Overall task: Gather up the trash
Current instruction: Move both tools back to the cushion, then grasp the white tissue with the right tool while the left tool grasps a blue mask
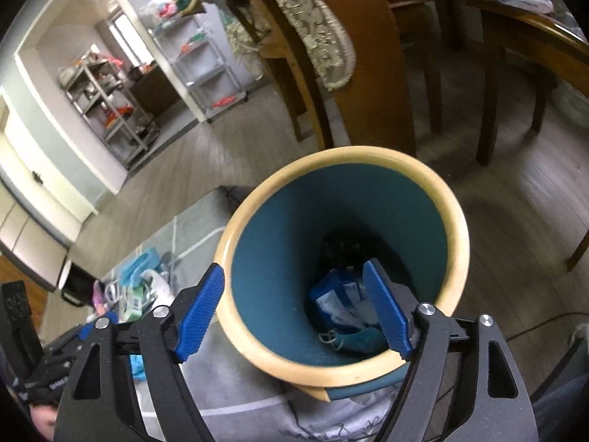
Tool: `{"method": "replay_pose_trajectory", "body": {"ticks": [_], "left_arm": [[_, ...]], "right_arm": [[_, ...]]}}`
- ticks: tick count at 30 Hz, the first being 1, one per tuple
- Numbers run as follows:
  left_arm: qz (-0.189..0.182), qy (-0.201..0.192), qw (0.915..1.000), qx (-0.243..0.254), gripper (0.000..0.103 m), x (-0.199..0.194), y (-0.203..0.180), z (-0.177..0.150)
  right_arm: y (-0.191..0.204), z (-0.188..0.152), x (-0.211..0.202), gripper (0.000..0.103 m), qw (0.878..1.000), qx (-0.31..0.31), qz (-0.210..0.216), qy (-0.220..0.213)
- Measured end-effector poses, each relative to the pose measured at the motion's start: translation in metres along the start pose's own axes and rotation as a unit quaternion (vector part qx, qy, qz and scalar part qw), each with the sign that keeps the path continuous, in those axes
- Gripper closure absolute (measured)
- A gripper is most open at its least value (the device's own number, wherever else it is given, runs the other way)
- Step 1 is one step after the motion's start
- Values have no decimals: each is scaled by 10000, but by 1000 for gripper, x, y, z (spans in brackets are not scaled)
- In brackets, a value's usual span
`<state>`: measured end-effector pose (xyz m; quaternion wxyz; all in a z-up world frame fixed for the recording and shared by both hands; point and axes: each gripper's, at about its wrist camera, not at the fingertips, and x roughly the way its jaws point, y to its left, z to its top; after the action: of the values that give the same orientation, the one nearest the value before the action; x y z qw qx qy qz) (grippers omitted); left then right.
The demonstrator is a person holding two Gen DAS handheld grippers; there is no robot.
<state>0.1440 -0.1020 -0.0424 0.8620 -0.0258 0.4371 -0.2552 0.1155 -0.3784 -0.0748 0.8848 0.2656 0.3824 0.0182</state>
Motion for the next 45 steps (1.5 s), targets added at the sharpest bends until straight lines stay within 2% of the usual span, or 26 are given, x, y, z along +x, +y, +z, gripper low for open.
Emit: {"method": "replay_pose_trajectory", "body": {"ticks": [11,19,26,35,45], "left_arm": [[665,-236,9964,-461,32,-51,67,-20],[854,-233,9950,-455,32,-58,91,-13],[929,-174,9955,-122,32,-40,97,8],[998,-31,9946,295,32,9,98,38],[1163,338,9920,362,33,51,116,53]], "right_arm": [[40,-13,-1,22,9967,-807,108,37],[72,-31,2,22,9887,-1471,243,145],[86,-40,11,22,9848,-1677,311,317],[96,-49,27,22,9819,-1748,392,611],[133,-52,61,22,9747,-1907,668,952]]}}
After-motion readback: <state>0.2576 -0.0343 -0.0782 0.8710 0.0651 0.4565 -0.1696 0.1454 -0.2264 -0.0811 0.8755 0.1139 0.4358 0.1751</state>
